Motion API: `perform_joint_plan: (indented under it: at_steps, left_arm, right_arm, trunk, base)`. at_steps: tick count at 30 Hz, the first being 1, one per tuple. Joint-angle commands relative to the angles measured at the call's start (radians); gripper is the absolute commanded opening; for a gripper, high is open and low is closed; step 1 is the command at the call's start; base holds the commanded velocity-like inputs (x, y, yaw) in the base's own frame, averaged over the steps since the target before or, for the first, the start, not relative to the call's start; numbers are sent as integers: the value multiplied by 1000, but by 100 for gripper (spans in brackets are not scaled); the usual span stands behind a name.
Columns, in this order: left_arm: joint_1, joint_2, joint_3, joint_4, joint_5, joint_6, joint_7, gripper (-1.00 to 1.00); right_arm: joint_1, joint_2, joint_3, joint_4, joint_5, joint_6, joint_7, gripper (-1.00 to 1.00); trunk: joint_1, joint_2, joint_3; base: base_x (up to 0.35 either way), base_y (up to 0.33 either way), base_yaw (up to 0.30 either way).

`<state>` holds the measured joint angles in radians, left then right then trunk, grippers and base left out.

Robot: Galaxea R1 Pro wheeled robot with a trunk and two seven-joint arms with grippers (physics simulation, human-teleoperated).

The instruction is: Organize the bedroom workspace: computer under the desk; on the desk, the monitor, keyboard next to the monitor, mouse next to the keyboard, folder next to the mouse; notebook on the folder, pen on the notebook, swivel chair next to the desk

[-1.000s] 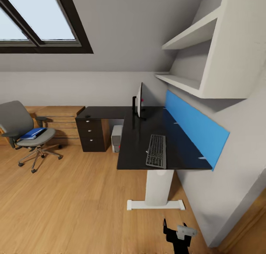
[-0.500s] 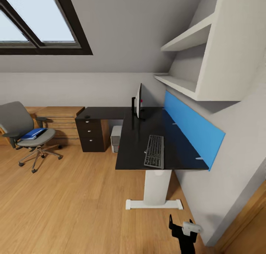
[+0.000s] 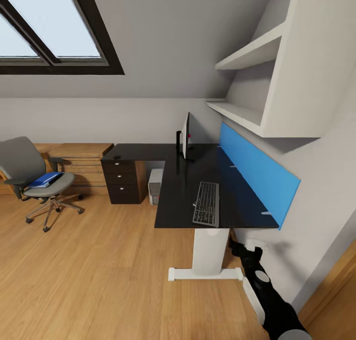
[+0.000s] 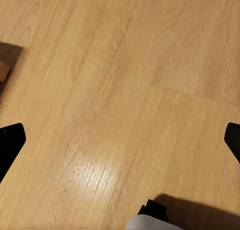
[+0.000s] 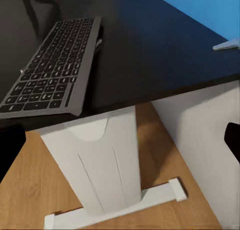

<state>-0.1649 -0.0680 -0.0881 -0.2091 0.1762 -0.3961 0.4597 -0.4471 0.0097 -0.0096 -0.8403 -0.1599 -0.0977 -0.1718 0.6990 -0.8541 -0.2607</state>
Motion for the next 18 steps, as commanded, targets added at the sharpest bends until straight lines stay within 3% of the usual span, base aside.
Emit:
perform_joint_plan:
  at_steps: [1,8,11,14,15,18]
  left_arm:
    - [-1,0,-9,0,10,-4,5,100]
    - [-1,1,-10,0,8,-7,6,100]
    - [-1,2,-10,0,8,-9,7,100]
    - [-1,2,-10,0,8,-10,7,100]
    - [-1,2,-10,0,8,-10,7,100]
    - [-1,2,-10,0,9,-9,6,100]
  right_arm:
    - [1,-3,-13,-48,-29,79,1,100]
    - [-27,-12,-36,-109,-108,311,27,100]
    - [-61,-23,-40,-61,-191,396,124,100]
    - [-69,-26,-33,10,-200,383,166,100]
    - [-73,-29,-27,49,-182,342,187,100]
    - [-73,-31,-25,61,-172,325,193,100]
  trunk:
    - [0,-1,-1]
    - [0,-1,-1]
    - [0,-1,-1]
    - [0,-1,-1]
    - [0,-1,-1]
    - [0,-1,-1]
  base:
    - [0,0,0]
    - [0,0,0]
    - [74,0,0]
    - [241,0,0]
    - [304,0,0]
    - [312,0,0]
